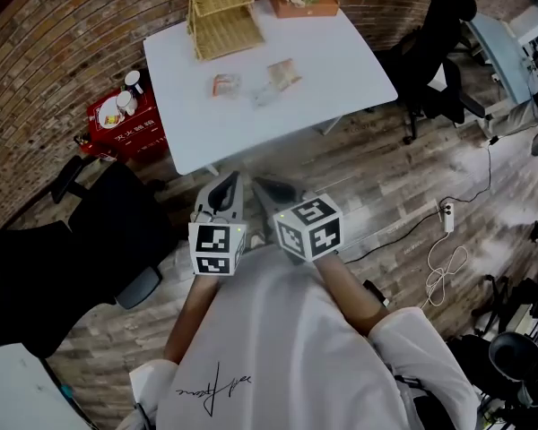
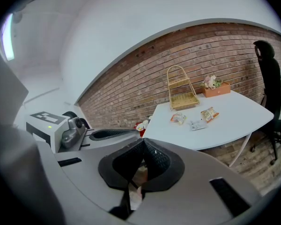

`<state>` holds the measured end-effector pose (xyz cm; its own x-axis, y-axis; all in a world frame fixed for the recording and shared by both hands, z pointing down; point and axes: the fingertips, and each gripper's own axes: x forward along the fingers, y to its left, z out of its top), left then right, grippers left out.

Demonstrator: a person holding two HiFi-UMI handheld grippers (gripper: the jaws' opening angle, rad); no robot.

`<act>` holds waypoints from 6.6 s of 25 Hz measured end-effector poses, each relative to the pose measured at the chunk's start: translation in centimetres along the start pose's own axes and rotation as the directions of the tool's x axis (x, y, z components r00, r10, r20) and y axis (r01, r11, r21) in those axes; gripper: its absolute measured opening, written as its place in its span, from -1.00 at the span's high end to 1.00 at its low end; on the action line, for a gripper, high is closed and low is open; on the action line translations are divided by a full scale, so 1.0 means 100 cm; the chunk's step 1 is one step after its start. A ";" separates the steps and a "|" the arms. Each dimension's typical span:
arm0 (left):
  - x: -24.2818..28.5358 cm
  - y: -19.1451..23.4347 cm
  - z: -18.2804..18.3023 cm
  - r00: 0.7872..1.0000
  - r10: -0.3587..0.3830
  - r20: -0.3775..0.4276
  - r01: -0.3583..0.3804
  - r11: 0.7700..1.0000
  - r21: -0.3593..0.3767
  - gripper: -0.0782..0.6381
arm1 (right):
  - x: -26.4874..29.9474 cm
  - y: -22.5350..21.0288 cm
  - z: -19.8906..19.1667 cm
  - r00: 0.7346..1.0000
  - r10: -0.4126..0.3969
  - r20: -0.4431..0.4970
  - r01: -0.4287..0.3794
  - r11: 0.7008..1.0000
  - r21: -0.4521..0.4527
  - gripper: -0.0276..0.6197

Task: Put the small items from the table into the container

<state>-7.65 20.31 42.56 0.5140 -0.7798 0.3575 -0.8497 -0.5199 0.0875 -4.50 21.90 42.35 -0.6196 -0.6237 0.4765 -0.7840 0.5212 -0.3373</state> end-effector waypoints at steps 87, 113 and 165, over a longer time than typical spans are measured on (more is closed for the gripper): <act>0.218 0.135 -0.043 0.953 0.135 -0.272 -0.284 0.717 -0.637 0.75 | 0.128 -0.190 0.120 0.969 0.198 -0.148 -0.216 0.969 -0.121 0.85; 0.251 0.158 -0.069 0.954 0.035 -0.299 -0.263 0.581 -0.770 0.47 | 0.159 -0.213 0.120 0.969 0.144 -0.202 -0.160 0.985 -0.070 0.85; 0.237 0.122 -0.032 0.986 -0.057 -0.155 -0.079 0.662 -0.745 0.70 | 0.141 -0.215 0.122 0.974 0.151 -0.169 -0.166 0.983 -0.077 0.85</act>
<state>-6.22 -3.37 55.01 0.5375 -0.6851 0.4916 -0.6908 -0.0233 0.7227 3.16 -5.27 46.41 -0.7153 -0.4304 0.5505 -0.6652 0.6607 -0.3477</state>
